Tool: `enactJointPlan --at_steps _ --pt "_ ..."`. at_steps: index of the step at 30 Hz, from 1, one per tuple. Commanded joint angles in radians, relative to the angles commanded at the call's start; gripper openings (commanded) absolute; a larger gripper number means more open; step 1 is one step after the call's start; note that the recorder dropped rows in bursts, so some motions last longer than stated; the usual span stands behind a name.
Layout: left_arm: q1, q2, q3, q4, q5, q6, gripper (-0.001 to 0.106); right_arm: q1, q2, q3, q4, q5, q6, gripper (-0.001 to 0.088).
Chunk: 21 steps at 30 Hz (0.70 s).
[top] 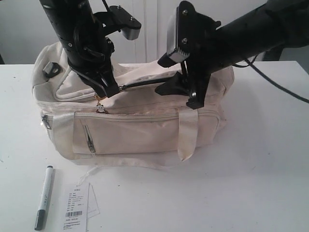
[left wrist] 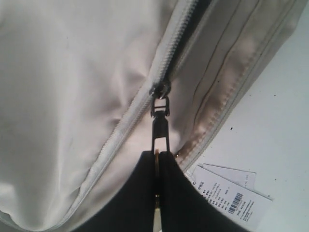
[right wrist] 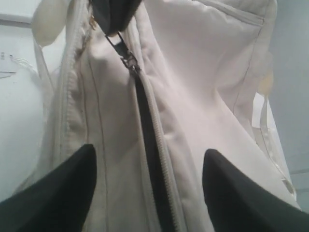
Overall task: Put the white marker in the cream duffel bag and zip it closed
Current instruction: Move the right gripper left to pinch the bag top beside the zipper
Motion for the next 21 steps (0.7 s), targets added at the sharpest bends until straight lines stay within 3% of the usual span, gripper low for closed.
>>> enactJointPlan --at_steps 9,11,16,21 --pt "0.0 0.0 0.0 -0.003 -0.002 -0.002 0.0 0.034 0.064 -0.009 0.082 -0.042 -0.108 0.0597" --pt "0.0 0.0 0.0 -0.003 -0.002 -0.002 0.0 0.042 0.075 -0.009 0.087 -0.06 -0.116 0.0563" --pt "0.0 0.0 0.0 -0.007 0.001 -0.002 0.0 0.052 0.083 -0.009 0.087 -0.107 -0.128 0.0416" --pt "0.0 0.0 0.0 -0.007 0.001 -0.002 0.0 0.052 0.083 -0.009 0.083 -0.113 -0.128 0.0136"
